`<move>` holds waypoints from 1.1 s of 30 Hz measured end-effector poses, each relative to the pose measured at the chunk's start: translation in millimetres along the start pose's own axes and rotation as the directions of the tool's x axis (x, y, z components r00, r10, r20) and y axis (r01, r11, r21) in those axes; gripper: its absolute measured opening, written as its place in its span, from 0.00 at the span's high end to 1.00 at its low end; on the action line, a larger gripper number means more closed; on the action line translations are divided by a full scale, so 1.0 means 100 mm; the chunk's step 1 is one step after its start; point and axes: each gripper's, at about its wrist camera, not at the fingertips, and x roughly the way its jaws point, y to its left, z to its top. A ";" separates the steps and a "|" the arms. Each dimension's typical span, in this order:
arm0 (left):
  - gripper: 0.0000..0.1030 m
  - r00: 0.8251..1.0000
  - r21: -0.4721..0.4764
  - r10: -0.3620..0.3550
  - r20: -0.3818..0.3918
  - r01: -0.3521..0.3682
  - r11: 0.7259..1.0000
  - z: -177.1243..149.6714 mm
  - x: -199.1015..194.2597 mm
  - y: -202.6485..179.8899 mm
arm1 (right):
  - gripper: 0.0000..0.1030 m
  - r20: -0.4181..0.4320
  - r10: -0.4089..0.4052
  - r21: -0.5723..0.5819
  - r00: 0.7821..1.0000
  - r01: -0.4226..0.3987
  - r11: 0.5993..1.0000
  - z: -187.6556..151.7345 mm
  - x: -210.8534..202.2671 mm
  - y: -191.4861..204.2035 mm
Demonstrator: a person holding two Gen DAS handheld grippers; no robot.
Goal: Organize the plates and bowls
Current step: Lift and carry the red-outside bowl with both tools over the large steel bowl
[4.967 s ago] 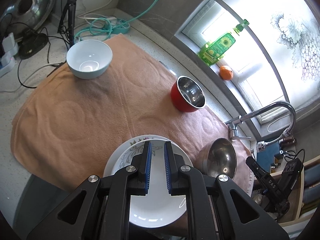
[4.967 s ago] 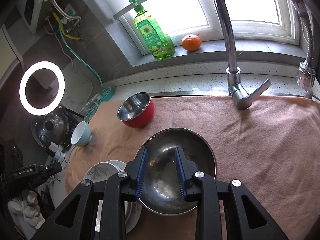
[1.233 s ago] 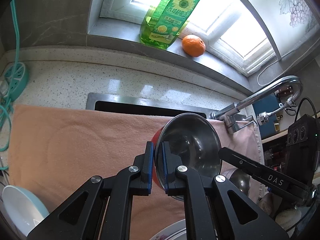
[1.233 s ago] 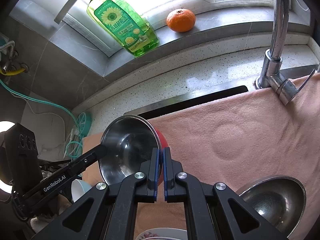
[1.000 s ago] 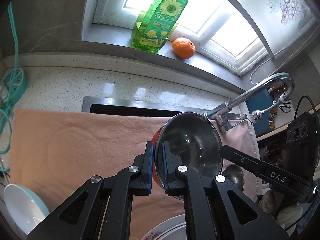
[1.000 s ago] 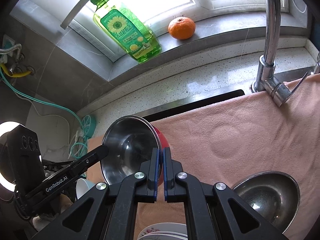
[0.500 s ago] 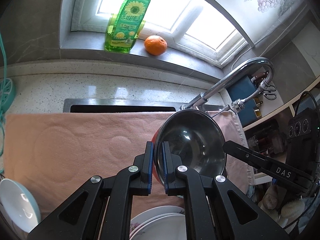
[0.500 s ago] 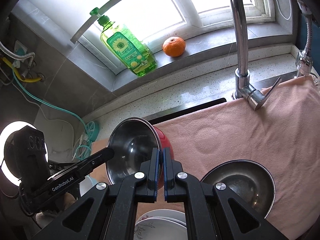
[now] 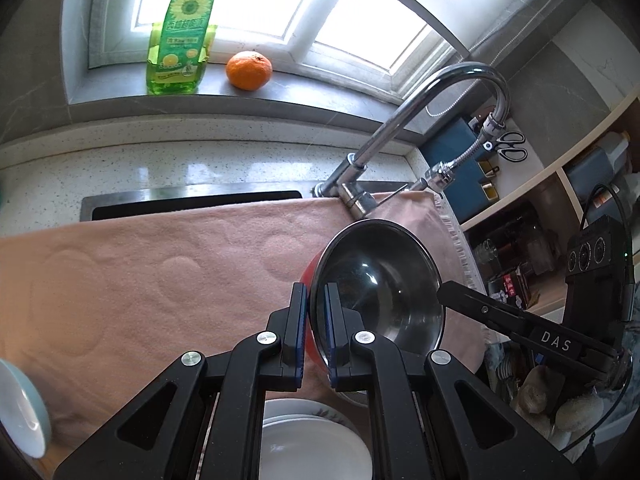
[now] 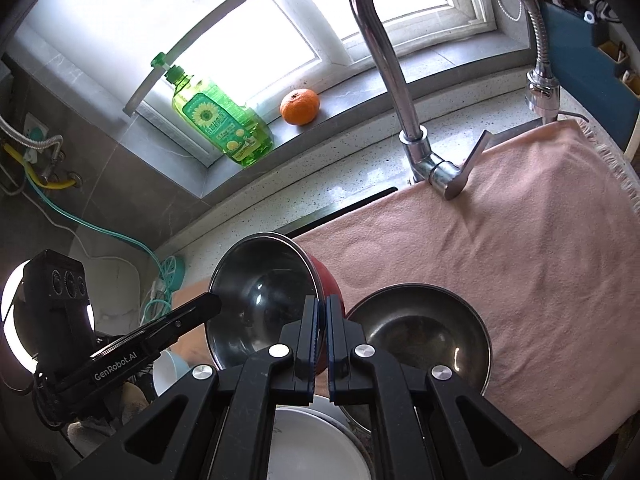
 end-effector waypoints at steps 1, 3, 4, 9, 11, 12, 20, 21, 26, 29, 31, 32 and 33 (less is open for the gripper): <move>0.93 1.000 0.005 -0.003 -0.007 0.003 1.000 -0.01 0.03 -0.03 | 0.96 0.004 -0.003 0.008 1.000 0.003 1.000 -0.01 -0.02 -0.04; 0.93 1.000 0.015 -0.010 -0.022 0.010 1.000 -0.04 0.09 -0.09 | 0.96 0.009 -0.009 0.025 1.000 0.008 1.000 -0.05 -0.07 -0.13; 0.93 0.999 0.018 -0.013 -0.030 0.014 1.000 -0.05 0.12 -0.12 | 0.96 0.012 -0.012 0.031 1.000 0.011 0.999 -0.06 -0.09 -0.18; 0.93 0.998 0.038 -0.027 -0.064 0.030 0.999 -0.11 0.24 -0.26 | 0.96 0.015 -0.034 0.062 0.999 0.033 0.998 -0.14 -0.16 -0.39; 0.93 0.997 0.045 -0.029 -0.076 0.033 0.998 -0.13 0.29 -0.30 | 0.96 0.012 -0.042 0.078 0.999 0.041 0.996 -0.17 -0.16 -0.48; 0.93 0.996 0.050 -0.028 -0.081 0.032 0.998 -0.14 0.31 -0.32 | 0.96 0.010 -0.048 0.084 0.999 0.047 0.995 -0.19 -0.16 -0.51; 0.93 0.992 0.080 -0.005 -0.127 0.016 0.997 -0.24 0.51 -0.44 | 0.96 -0.012 -0.080 0.118 0.997 0.081 0.990 -0.30 -0.10 -0.76; 0.93 0.991 0.086 0.002 -0.134 0.010 0.996 -0.25 0.54 -0.45 | 0.96 -0.015 -0.084 0.120 0.996 0.085 0.989 -0.31 -0.09 -0.79; 0.93 0.986 0.099 0.031 -0.161 -0.015 0.995 -0.32 0.67 -0.45 | 0.96 -0.028 -0.100 0.117 0.995 0.103 0.988 -0.36 -0.01 -0.85; 0.93 0.983 0.104 0.050 -0.175 -0.032 0.994 -0.34 0.75 -0.44 | 0.96 -0.038 -0.111 0.116 0.993 0.115 0.987 -0.37 0.06 -0.89; 0.93 0.981 0.111 0.060 -0.182 -0.040 0.993 -0.36 0.79 -0.44 | 0.96 -0.043 -0.121 0.112 0.992 0.125 0.986 -0.39 0.10 -0.90; 0.93 0.981 0.112 0.064 -0.185 -0.043 0.993 -0.37 0.80 -0.44 | 0.96 -0.045 -0.126 0.109 0.991 0.130 0.985 -0.39 0.12 -0.91; 0.93 0.980 0.114 0.067 -0.187 -0.046 0.992 -0.38 0.81 -0.44 | 0.96 -0.048 -0.130 0.107 0.990 0.134 0.985 -0.40 0.14 -0.92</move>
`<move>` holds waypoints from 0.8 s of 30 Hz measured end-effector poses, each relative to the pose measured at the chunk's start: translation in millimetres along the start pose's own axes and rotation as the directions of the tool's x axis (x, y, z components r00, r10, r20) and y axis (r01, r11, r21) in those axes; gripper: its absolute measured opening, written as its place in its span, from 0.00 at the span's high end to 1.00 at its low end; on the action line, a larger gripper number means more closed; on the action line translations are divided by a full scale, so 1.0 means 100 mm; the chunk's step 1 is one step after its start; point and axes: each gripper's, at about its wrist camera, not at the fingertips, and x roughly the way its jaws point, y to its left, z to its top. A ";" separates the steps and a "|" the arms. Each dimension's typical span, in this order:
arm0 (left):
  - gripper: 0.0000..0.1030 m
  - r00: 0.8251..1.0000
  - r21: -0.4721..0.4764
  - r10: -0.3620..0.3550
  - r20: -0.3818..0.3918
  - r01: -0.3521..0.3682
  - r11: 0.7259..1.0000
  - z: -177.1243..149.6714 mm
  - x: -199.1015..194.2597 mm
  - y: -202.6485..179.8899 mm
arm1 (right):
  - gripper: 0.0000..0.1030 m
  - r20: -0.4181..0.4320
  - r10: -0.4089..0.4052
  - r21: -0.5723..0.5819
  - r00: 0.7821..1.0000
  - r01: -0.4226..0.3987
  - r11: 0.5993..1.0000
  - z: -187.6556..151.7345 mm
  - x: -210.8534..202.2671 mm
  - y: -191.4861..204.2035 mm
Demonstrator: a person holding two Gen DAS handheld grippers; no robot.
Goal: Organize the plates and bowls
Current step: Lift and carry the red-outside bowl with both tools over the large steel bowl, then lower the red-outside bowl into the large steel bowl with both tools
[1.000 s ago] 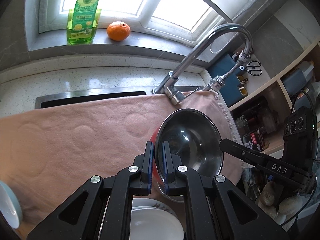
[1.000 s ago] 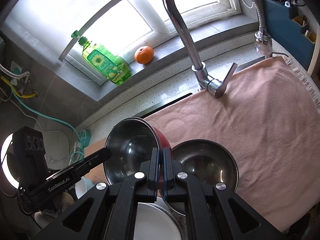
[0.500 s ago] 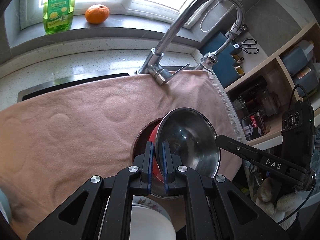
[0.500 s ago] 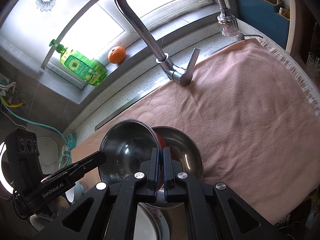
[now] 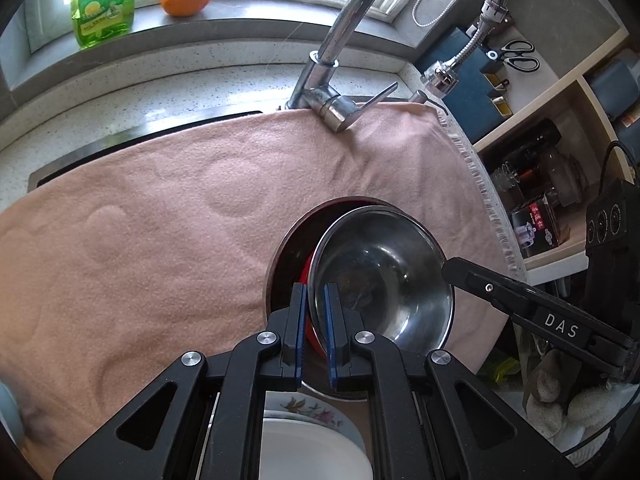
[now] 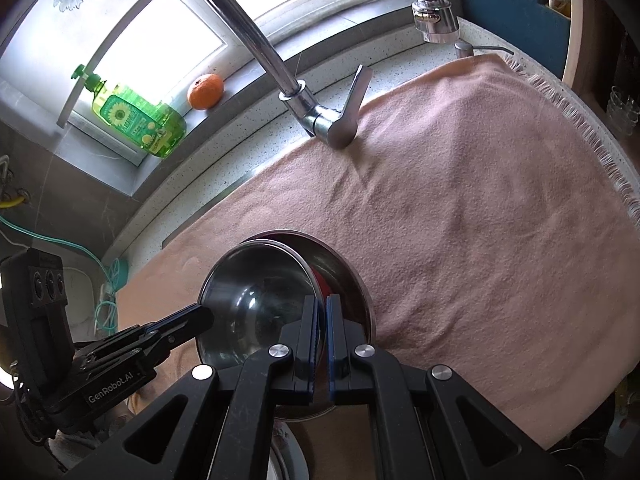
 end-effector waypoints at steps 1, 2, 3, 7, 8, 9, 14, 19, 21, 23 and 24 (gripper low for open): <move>0.93 1.000 0.002 0.004 -0.002 -0.004 1.000 0.00 0.01 0.00 | 0.96 -0.003 -0.004 -0.001 1.000 0.004 1.000 0.00 0.02 -0.01; 0.93 1.000 0.003 0.008 -0.003 -0.008 1.000 0.00 0.03 -0.01 | 0.96 -0.006 -0.008 -0.004 1.000 0.008 1.000 0.00 0.04 -0.01; 0.93 1.000 0.006 0.012 -0.005 -0.012 1.000 0.00 0.04 -0.01 | 0.96 -0.009 -0.012 -0.007 1.000 0.012 1.000 -0.01 0.05 -0.01; 0.93 0.999 0.015 0.032 -0.008 -0.032 0.999 0.00 0.09 -0.03 | 0.96 -0.015 -0.026 -0.016 1.000 0.025 1.000 -0.02 0.11 -0.02; 0.93 0.999 0.017 0.036 -0.009 -0.036 0.999 0.00 0.10 -0.03 | 0.96 -0.015 -0.029 -0.021 0.999 0.029 0.999 -0.02 0.12 -0.02; 0.93 0.999 0.017 0.041 -0.010 -0.040 0.999 0.00 0.11 -0.02 | 0.96 -0.015 -0.035 -0.028 0.999 0.035 0.999 -0.02 0.13 -0.01; 0.93 0.998 0.015 0.057 -0.010 -0.057 0.998 0.01 0.14 0.00 | 0.96 -0.023 -0.047 -0.039 0.999 0.046 0.998 -0.03 0.20 0.01; 0.93 0.998 0.023 0.063 -0.011 -0.063 0.998 -0.01 0.16 -0.01 | 0.96 -0.019 -0.073 -0.064 0.997 0.072 0.995 -0.05 0.24 0.03; 0.93 0.998 0.024 0.062 -0.010 -0.062 0.998 -0.01 0.16 -0.01 | 0.96 -0.016 -0.082 -0.075 0.997 0.080 0.994 -0.05 0.24 0.04; 0.93 0.998 0.026 0.063 -0.010 -0.063 0.998 -0.02 0.16 -0.01 | 0.96 -0.011 -0.091 -0.085 0.996 0.090 0.992 -0.05 0.24 0.06; 0.93 0.998 0.027 0.063 -0.011 -0.062 0.998 -0.02 0.17 -0.01 | 0.96 -0.009 -0.096 -0.091 0.995 0.095 0.991 -0.05 0.25 0.07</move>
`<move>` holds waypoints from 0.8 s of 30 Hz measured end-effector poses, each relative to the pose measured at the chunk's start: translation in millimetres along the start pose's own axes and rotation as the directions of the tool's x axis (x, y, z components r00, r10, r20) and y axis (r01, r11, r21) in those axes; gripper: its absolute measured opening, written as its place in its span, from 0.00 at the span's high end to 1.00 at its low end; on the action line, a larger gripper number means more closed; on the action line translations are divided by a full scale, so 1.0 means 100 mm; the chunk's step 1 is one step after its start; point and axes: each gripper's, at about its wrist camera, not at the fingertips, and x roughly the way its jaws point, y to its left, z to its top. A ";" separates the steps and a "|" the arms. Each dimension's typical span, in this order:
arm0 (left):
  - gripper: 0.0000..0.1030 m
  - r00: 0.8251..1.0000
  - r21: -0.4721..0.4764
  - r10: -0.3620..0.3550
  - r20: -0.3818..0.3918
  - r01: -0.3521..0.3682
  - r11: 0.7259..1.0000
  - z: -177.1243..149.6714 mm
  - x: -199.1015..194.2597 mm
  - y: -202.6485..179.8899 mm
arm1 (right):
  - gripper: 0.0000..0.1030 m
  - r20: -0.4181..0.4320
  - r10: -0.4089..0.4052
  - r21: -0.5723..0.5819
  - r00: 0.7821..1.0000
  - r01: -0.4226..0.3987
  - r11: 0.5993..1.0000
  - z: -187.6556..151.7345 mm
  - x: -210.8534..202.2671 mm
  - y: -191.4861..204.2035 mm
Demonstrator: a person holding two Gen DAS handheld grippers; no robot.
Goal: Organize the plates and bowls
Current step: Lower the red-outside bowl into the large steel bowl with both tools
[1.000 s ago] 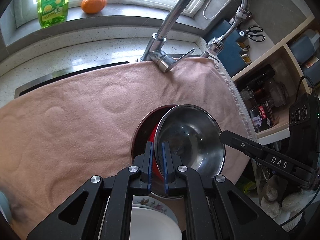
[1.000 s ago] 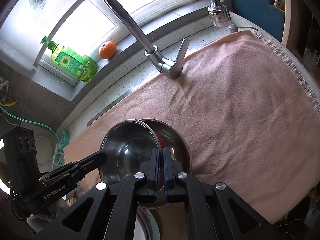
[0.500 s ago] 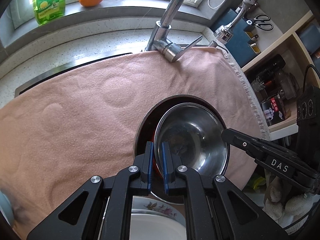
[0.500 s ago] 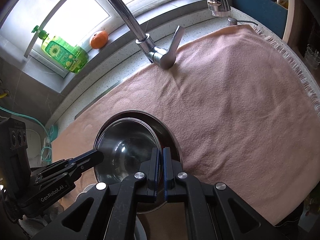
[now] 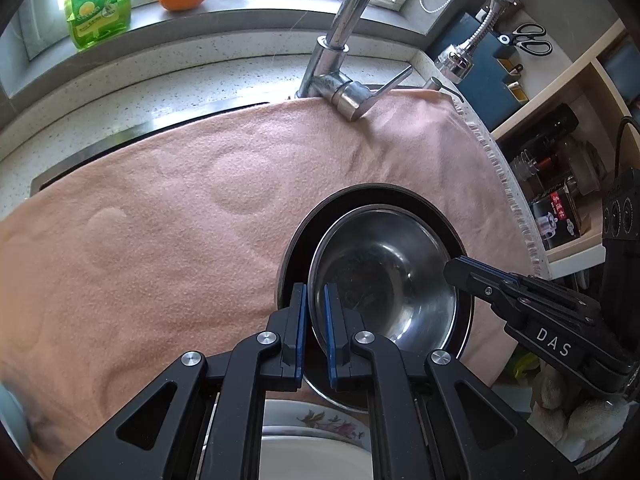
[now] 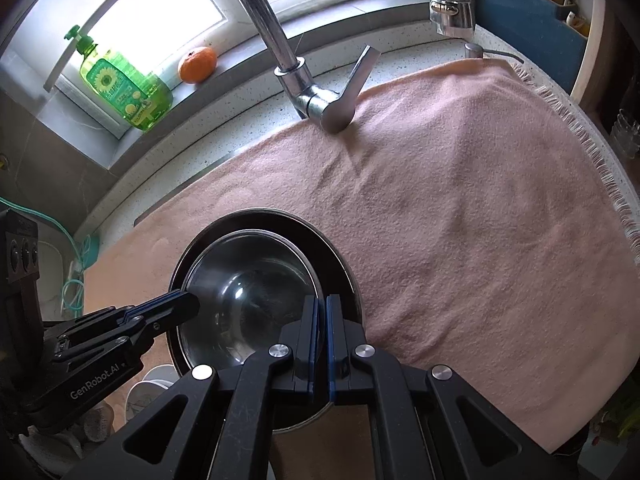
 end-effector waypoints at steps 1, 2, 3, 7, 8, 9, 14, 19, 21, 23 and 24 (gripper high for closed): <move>0.93 1.000 0.001 -0.001 0.000 0.001 1.000 0.00 0.00 0.00 | 0.96 0.001 -0.005 -0.005 1.000 0.005 1.000 0.00 0.00 0.01; 0.93 1.000 0.002 -0.003 -0.001 0.003 1.000 0.00 0.00 0.00 | 0.96 0.003 -0.010 -0.008 1.000 0.010 1.000 0.01 0.00 0.01; 0.93 1.000 0.004 -0.005 -0.002 0.005 1.000 0.00 0.00 0.00 | 0.95 0.004 -0.011 -0.010 1.000 0.012 1.000 0.01 0.00 0.02; 0.93 1.000 0.009 -0.006 -0.007 0.006 1.000 0.00 0.01 0.01 | 0.93 0.003 -0.022 -0.021 1.000 0.022 1.000 0.02 0.00 0.05; 0.93 1.000 0.010 -0.006 -0.007 0.006 1.000 0.00 0.01 0.01 | 0.93 0.004 -0.025 -0.024 1.000 0.025 0.999 0.02 -0.01 0.06; 0.93 1.000 0.010 -0.009 -0.008 0.009 1.000 0.00 0.01 0.01 | 0.93 0.005 -0.026 -0.026 1.000 0.026 0.999 0.02 -0.01 0.06; 0.93 1.000 0.015 -0.018 -0.021 0.018 1.000 0.00 0.04 0.00 | 0.93 0.009 -0.030 -0.022 1.000 0.030 0.999 0.04 -0.02 0.06; 0.91 0.999 0.012 -0.032 -0.029 0.032 0.999 0.01 0.04 0.01 | 0.85 -0.007 -0.017 -0.019 1.000 0.017 1.000 0.03 -0.01 0.07; 0.91 0.999 0.010 -0.034 -0.027 0.035 0.999 0.01 0.03 0.01 | 0.85 -0.005 -0.020 -0.023 1.000 0.019 1.000 0.03 -0.02 0.08; 0.91 0.999 0.007 -0.040 -0.023 0.040 0.999 0.01 0.01 0.03 | 0.85 0.008 -0.018 -0.026 1.000 0.019 0.999 0.02 -0.06 0.09; 0.91 0.999 0.006 -0.042 -0.020 0.042 0.999 0.02 0.00 0.03 | 0.85 0.017 -0.019 -0.030 1.000 0.020 0.999 0.03 -0.08 0.09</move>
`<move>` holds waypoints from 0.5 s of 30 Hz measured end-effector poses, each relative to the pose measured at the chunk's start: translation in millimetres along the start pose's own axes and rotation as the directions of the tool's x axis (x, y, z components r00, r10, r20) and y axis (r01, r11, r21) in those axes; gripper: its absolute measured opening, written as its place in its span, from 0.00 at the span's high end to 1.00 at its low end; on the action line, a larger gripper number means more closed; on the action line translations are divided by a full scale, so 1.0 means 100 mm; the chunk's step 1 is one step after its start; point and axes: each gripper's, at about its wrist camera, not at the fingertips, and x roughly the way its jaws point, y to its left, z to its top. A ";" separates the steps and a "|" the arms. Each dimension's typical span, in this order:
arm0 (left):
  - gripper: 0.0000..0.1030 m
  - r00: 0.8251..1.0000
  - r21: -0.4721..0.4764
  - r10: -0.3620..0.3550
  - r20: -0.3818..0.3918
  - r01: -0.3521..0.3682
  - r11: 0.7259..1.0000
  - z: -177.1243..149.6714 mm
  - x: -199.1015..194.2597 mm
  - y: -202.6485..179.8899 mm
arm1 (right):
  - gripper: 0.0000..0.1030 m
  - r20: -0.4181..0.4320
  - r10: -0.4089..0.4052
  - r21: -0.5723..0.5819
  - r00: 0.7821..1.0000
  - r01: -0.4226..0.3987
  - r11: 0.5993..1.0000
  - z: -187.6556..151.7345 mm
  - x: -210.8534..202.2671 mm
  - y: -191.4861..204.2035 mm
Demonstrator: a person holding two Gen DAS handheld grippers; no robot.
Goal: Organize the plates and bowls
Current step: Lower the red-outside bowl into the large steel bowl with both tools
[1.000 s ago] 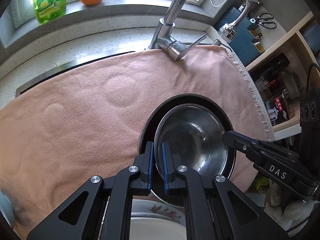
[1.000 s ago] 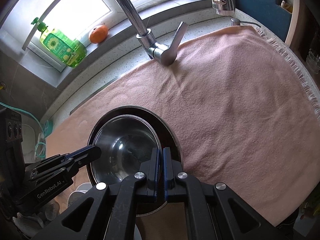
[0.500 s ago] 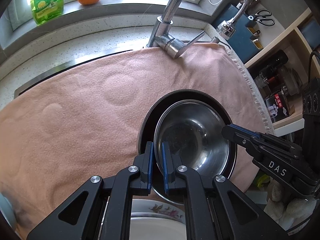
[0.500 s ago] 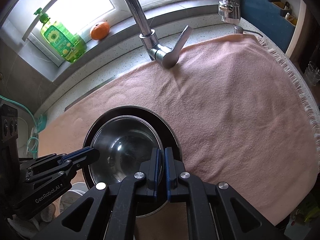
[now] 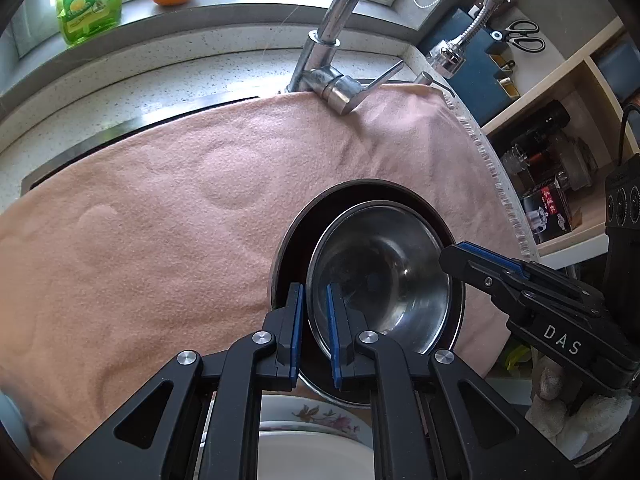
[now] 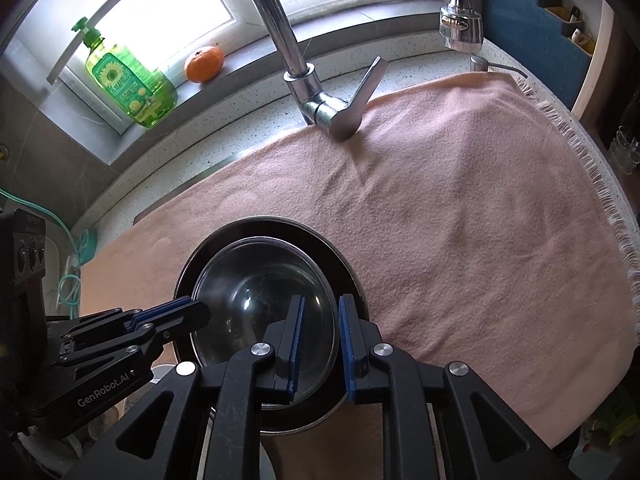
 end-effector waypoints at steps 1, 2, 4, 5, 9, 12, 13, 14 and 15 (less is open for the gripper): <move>0.91 1.000 -0.001 -0.002 0.003 0.002 1.000 0.00 -0.01 0.00 | 0.85 0.009 -0.002 -0.006 1.000 0.002 1.000 0.01 -0.03 0.01; 0.91 1.000 -0.002 -0.005 0.004 0.005 1.000 0.01 -0.02 0.00 | 0.85 0.015 -0.003 -0.010 1.000 0.004 1.000 0.02 -0.05 0.02; 0.91 1.000 -0.009 -0.015 0.010 0.015 1.000 0.01 -0.06 0.01 | 0.85 0.026 0.003 -0.011 1.000 -0.002 1.000 0.03 -0.09 0.03; 0.91 1.000 -0.013 -0.022 0.014 0.022 1.000 0.01 -0.08 0.02 | 0.85 0.032 0.009 -0.007 0.999 -0.008 1.000 0.04 -0.12 0.03; 0.91 0.999 -0.021 -0.038 0.036 0.039 0.999 0.01 -0.20 0.04 | 0.85 0.053 0.024 -0.005 0.998 -0.024 1.000 0.06 -0.22 0.06; 0.91 0.997 -0.036 -0.048 0.052 0.050 0.998 -0.01 -0.29 0.09 | 0.85 0.061 0.039 -0.004 0.997 -0.039 0.999 0.07 -0.29 0.08; 0.91 0.997 -0.043 -0.053 0.056 0.056 0.998 -0.02 -0.32 0.11 | 0.85 0.063 0.043 -0.005 0.997 -0.043 0.999 0.08 -0.31 0.09; 0.91 0.996 -0.050 -0.059 0.062 0.062 0.997 -0.04 -0.35 0.12 | 0.85 0.067 0.047 -0.005 0.997 -0.047 0.999 0.08 -0.33 0.10; 0.91 0.996 -0.056 -0.064 0.068 0.068 0.996 -0.06 -0.38 0.13 | 0.85 0.070 0.053 -0.004 0.996 -0.053 0.999 0.07 -0.35 0.12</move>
